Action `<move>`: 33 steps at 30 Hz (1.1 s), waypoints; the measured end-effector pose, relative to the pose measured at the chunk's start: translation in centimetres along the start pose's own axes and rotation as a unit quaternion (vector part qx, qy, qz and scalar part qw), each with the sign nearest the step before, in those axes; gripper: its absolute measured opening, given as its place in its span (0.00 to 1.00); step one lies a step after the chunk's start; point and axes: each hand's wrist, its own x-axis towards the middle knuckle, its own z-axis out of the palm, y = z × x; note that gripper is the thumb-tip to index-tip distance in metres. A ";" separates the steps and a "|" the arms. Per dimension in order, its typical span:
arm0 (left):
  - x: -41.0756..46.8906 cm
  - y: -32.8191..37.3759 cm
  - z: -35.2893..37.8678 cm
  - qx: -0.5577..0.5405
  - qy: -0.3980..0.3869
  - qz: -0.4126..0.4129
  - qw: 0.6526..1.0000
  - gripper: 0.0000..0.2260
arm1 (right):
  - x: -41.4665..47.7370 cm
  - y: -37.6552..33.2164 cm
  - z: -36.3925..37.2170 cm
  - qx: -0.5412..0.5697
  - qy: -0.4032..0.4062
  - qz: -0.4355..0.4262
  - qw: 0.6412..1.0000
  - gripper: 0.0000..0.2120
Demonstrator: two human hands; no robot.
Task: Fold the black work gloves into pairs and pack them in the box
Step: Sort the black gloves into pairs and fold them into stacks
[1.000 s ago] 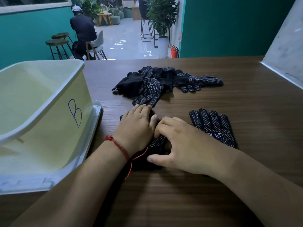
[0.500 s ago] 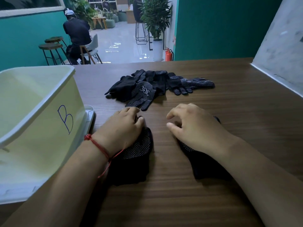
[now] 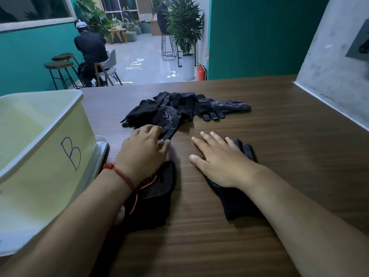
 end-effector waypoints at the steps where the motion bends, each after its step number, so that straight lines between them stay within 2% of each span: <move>1: 0.9 0.5 -0.4 0.011 0.000 0.010 1.000 0.22 | 0.1 0.1 -0.1 0.002 0.001 -0.007 1.000 0.33; 3: 2.7 2.0 -0.7 0.022 -0.008 0.031 0.999 0.22 | 0.1 0.1 0.0 0.007 0.011 -0.010 1.000 0.33; 5: 4.8 3.7 -0.8 0.021 0.003 0.037 0.999 0.29 | 0.0 0.0 0.0 0.014 0.024 -0.007 1.000 0.32; 7: 6.9 5.0 -0.5 0.021 0.021 0.007 1.000 0.33 | 0.0 -0.1 0.0 0.018 0.031 -0.006 0.999 0.32; 9: 8.3 5.2 0.4 0.046 0.024 -0.032 0.998 0.28 | 0.0 0.0 0.0 0.022 0.045 -0.007 0.999 0.31; 12: 9.0 3.8 1.8 0.047 0.069 -0.036 0.996 0.09 | -0.2 -0.1 -0.1 0.035 0.050 -0.012 0.998 0.30; 13: 8.9 3.2 1.9 0.028 0.095 -0.042 0.994 0.08 | -0.2 -0.1 -0.1 0.036 0.051 -0.012 0.998 0.30; 15: 8.4 2.8 1.5 -0.056 0.137 -0.067 0.987 0.09 | -0.2 -0.1 0.0 0.034 0.063 -0.006 0.997 0.29; 18: 6.4 3.0 0.0 -0.223 0.165 -0.057 0.959 0.06 | 0.1 -0.1 0.0 0.049 0.138 0.010 0.989 0.26; 21: 2.7 3.2 -1.6 -0.286 0.149 -0.007 0.947 0.03 | -0.1 -0.5 -0.6 0.115 0.204 0.001 0.972 0.30; 23: 0.3 3.2 -2.4 -0.320 0.116 0.022 0.940 0.06 | -0.5 -1.0 -0.9 0.180 0.232 -0.010 0.956 0.34; 26: -1.9 2.7 -2.8 -0.415 0.066 0.052 0.906 0.06 | -0.8 -1.6 -0.9 0.251 0.291 -0.014 0.923 0.32; 28: -2.1 2.2 -2.6 -0.468 0.050 0.065 0.880 0.05 | -1.0 -1.6 -1.1 0.258 0.304 -0.012 0.917 0.36; 31: -2.1 1.3 -2.4 -0.476 0.016 0.088 0.875 0.01 | -0.9 -1.4 -1.3 0.298 0.251 0.005 0.921 0.39; 33: -2.4 0.9 -2.2 -0.459 -0.002 0.100 0.883 0.02 | -0.5 -1.3 -1.4 0.425 0.192 0.008 0.884 0.34</move>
